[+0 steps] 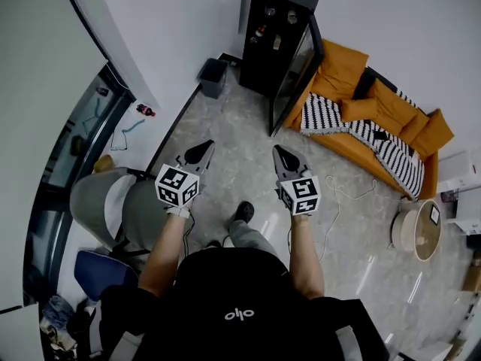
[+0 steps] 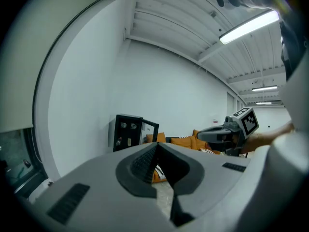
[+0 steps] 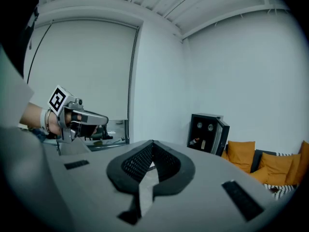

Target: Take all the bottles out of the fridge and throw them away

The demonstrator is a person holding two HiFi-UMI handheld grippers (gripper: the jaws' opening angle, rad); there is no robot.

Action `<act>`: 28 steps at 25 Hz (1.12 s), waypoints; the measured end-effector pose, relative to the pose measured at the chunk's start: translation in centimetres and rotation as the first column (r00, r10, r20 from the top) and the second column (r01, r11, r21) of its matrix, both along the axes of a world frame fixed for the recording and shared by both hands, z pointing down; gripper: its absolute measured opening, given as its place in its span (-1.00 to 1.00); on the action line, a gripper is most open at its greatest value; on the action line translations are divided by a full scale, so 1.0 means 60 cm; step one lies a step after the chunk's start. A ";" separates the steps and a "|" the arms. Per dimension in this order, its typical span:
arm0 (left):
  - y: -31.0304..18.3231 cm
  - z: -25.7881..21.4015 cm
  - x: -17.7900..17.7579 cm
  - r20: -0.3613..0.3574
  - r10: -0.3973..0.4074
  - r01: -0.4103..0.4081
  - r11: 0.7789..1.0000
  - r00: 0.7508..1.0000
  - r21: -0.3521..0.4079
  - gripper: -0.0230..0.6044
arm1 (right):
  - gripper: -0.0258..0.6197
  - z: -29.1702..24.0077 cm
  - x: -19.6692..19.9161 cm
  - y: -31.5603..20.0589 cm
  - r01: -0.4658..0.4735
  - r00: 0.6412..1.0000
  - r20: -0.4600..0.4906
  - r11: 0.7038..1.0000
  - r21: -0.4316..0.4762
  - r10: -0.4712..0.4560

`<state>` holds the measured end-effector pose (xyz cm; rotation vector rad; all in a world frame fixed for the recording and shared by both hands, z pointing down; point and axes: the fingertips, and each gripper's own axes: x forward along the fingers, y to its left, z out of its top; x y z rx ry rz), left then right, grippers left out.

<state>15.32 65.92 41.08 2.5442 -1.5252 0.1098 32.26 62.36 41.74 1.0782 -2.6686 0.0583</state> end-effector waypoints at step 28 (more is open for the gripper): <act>-0.433 0.025 -0.015 0.013 -0.046 0.047 0.999 0.999 -0.022 -0.91 | -0.92 0.026 0.002 -0.441 -0.015 1.000 0.014 0.998 -0.058 0.016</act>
